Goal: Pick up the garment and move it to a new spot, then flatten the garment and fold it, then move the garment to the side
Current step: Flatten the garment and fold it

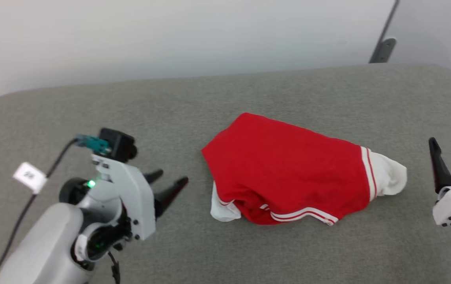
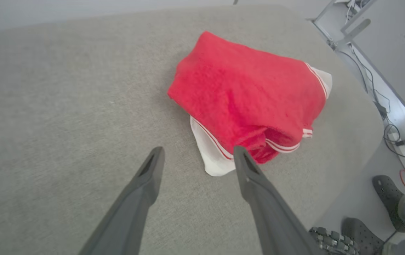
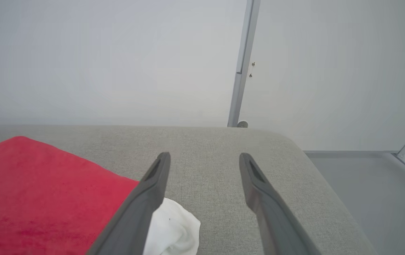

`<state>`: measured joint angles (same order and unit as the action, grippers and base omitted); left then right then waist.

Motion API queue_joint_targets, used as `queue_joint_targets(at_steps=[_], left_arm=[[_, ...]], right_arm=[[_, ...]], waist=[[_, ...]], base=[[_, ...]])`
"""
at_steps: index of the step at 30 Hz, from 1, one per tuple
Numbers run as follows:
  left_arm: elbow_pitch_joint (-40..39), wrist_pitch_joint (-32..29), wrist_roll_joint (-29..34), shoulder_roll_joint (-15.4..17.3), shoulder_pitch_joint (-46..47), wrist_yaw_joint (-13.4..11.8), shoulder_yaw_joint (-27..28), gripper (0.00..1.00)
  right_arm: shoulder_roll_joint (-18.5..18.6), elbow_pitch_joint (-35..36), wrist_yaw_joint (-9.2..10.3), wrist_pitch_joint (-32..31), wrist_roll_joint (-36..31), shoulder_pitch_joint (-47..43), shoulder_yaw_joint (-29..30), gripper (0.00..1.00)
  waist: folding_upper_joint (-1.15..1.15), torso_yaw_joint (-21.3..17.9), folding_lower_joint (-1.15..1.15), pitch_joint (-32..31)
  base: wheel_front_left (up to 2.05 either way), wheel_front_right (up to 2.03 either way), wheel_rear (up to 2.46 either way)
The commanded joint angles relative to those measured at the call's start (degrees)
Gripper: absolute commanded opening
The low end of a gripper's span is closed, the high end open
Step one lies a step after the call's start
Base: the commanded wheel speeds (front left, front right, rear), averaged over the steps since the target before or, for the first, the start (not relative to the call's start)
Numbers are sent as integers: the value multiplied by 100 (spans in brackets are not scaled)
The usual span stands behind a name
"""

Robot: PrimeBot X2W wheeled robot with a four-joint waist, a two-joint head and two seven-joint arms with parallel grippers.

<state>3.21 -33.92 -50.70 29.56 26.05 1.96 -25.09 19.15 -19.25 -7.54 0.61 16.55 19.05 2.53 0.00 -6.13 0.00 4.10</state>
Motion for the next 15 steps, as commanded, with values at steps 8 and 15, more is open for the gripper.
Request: queue_joint_targets(at_steps=[8, 15], left_arm=[[227, -830, -138, -163, 165, -40, -498, 100], [524, -779, -47, -245, 176, 46, -658, 100]], right_arm=[[-368, 451, 10, 139, -263, -26, 147, 100], [-629, 665, 10, 249, -367, 97, 107, 100]], waist=[[0, -455, 0, 148], [0, -774, 0, 403]], base=[[0, 0, 0], [0, 0, 0]])
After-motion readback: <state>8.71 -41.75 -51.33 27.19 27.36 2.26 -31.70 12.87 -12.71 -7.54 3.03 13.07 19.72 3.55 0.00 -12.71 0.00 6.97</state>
